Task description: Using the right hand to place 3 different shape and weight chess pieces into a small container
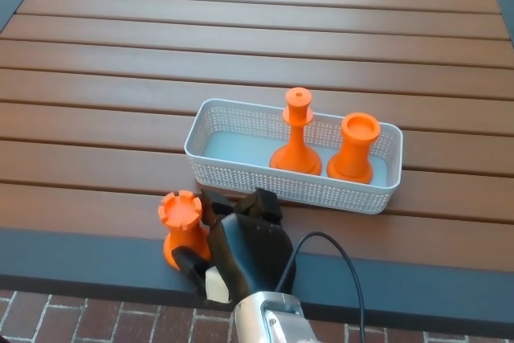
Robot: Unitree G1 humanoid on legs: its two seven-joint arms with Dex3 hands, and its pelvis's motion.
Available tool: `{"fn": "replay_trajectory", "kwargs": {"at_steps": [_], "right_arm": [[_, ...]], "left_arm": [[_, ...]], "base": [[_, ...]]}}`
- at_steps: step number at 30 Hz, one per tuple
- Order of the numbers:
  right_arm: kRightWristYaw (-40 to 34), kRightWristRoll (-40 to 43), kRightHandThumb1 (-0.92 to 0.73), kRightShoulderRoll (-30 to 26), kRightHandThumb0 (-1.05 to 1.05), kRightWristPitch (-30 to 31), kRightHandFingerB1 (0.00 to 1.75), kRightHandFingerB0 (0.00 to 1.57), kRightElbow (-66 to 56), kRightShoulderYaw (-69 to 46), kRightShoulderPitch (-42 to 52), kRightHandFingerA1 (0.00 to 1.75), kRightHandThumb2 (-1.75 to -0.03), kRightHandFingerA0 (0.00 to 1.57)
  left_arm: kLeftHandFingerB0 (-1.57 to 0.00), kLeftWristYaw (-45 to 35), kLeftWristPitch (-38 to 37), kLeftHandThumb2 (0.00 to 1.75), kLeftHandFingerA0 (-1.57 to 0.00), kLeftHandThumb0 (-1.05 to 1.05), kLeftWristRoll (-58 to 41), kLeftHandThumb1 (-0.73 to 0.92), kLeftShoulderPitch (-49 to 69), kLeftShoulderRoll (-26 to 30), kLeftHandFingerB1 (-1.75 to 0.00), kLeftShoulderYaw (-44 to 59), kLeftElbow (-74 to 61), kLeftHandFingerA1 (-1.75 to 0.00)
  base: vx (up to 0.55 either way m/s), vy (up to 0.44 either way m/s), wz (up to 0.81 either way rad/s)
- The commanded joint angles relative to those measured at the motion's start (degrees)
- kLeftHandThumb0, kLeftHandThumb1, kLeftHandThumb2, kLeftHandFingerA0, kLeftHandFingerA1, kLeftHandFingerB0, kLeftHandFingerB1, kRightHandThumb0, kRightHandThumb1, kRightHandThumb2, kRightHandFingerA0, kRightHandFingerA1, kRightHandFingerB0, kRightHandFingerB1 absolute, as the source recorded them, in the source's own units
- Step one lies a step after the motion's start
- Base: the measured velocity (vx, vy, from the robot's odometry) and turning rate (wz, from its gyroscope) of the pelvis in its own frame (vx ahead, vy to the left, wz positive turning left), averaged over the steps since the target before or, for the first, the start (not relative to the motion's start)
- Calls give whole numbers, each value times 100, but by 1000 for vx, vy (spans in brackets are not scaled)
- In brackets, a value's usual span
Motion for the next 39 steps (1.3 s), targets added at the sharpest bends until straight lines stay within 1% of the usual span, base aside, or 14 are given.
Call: {"fn": "replay_trajectory", "kwargs": {"at_steps": [1,16,17,21,24,25,26,27,29,31,32,34,35,39], "right_arm": [[-865,593,-79,2657,-42,-430,111,63,956,-814,-194,175,-86,98],[-1725,572,-80,2836,-40,-1028,136,54,1349,-1185,-217,175,-96,100],[-1736,547,-78,2830,-37,-1014,133,59,1344,-1154,-201,175,-101,120],[-1784,467,-79,2822,-41,-999,135,58,1399,-1079,-201,175,-92,101],[-1743,460,-82,2805,-44,-1004,130,52,1412,-1048,-184,175,-86,98],[-1667,491,-92,2803,-45,-988,95,30,1414,-1046,-165,175,-78,91],[-1611,514,-92,2801,-45,-976,95,30,1416,-1045,-151,175,-78,91],[-1314,581,-87,2793,-54,-814,35,2,1411,-1038,-169,130,-66,23],[-850,660,-86,2786,-59,-512,24,0,1401,-1011,-228,109,-63,9],[-773,650,-86,2791,-59,-421,24,0,1393,-987,-252,109,-63,9],[-581,646,-67,2802,-64,-283,1,2,1254,-891,-267,90,-83,10],[-333,658,-75,2818,-70,-155,0,0,1089,-778,-304,64,-61,0],[-21,683,-59,2782,-105,-91,25,0,935,-662,-373,42,-103,0],[460,768,-57,2726,-105,-93,27,0,677,-521,-511,46,-108,0]], "left_arm": [[-101,401,-314,109,-94,-12,316,50,292,-163,-125,-142,93,-158],[-92,430,-448,115,-95,-11,466,50,726,-360,-136,-380,-454,-164],[-95,433,-422,108,-95,-11,429,53,671,-346,-131,-350,-399,-163],[-97,601,-412,115,-94,-10,496,47,572,-286,-130,-395,-268,-161],[-96,554,-218,112,-92,-12,396,50,526,-279,-133,-377,-275,-164],[-96,531,-219,112,-93,-9,362,51,515,-279,-133,-356,-257,-165],[-96,514,-219,112,-93,-9,337,51,507,-280,-133,-341,-243,-165],[-100,495,-189,111,-96,-9,293,50,447,-249,-128,-301,-170,-162],[-101,532,-130,110,-97,-10,257,50,360,-206,-126,-258,-73,-161],[-101,598,-115,110,-97,-10,276,50,354,-209,-126,-266,-76,-161],[-99,591,-155,113,-95,-9,312,49,346,-191,-129,-296,-88,-162],[-101,496,-225,120,-98,-11,282,45,338,-203,-130,-290,-101,-160],[-98,382,-225,117,-98,-11,216,49,370,-239,-132,-274,-161,-161],[-101,302,-89,115,-100,-13,100,48,378,-291,-129,-227,-255,-161]], "base": [[0,0,0],[0,0,0],[0,0,0],[0,0,0],[0,0,0],[0,0,0],[0,0,0],[0,0,0],[0,0,0],[0,0,0],[0,0,0],[0,0,0],[0,0,0],[0,0,0]]}}
